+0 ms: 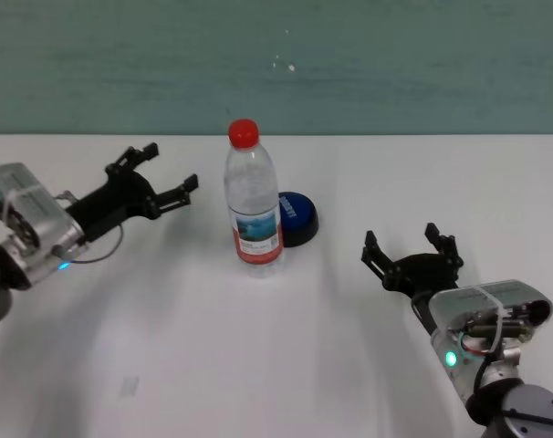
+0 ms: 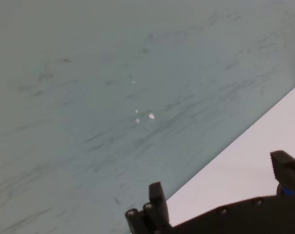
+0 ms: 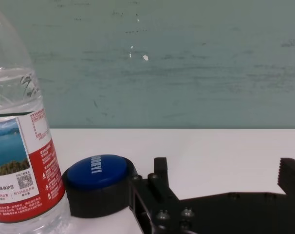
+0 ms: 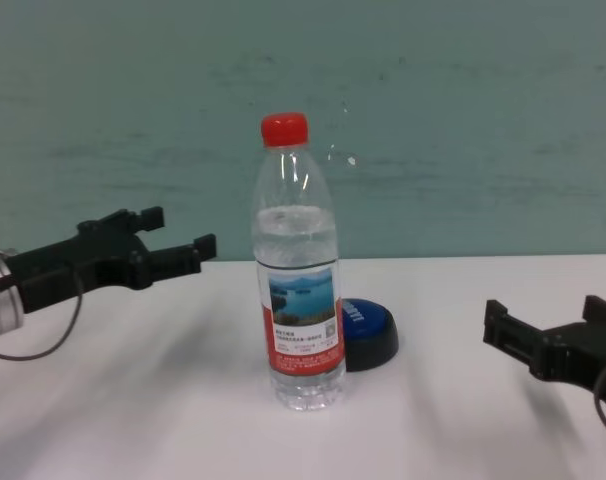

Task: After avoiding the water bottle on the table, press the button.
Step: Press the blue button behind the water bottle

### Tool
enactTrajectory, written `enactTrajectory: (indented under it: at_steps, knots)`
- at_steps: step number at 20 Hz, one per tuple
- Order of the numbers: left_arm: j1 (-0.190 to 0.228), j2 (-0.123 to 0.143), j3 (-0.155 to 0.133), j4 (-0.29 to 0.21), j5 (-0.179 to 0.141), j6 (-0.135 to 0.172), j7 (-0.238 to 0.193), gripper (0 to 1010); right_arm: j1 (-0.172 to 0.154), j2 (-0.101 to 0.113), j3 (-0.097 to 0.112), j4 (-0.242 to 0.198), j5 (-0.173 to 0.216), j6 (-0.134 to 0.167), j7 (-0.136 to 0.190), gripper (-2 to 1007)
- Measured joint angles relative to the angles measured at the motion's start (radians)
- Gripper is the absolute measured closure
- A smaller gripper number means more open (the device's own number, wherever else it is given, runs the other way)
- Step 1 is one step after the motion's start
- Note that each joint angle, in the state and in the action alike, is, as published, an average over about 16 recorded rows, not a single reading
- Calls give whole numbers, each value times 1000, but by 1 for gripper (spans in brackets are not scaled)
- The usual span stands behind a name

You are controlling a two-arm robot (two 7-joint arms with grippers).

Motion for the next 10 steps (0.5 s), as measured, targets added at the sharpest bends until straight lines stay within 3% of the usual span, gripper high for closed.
enactTrajectory:
  at_steps: [5,10]
  knots:
    - [-49,-40,17,89,7,-33,-18,10,0,0,0,0,0,0,0,1]
    - [-82,-70,28,147,15,-54,-28,10,0,0,0,0,0,0,0,1]
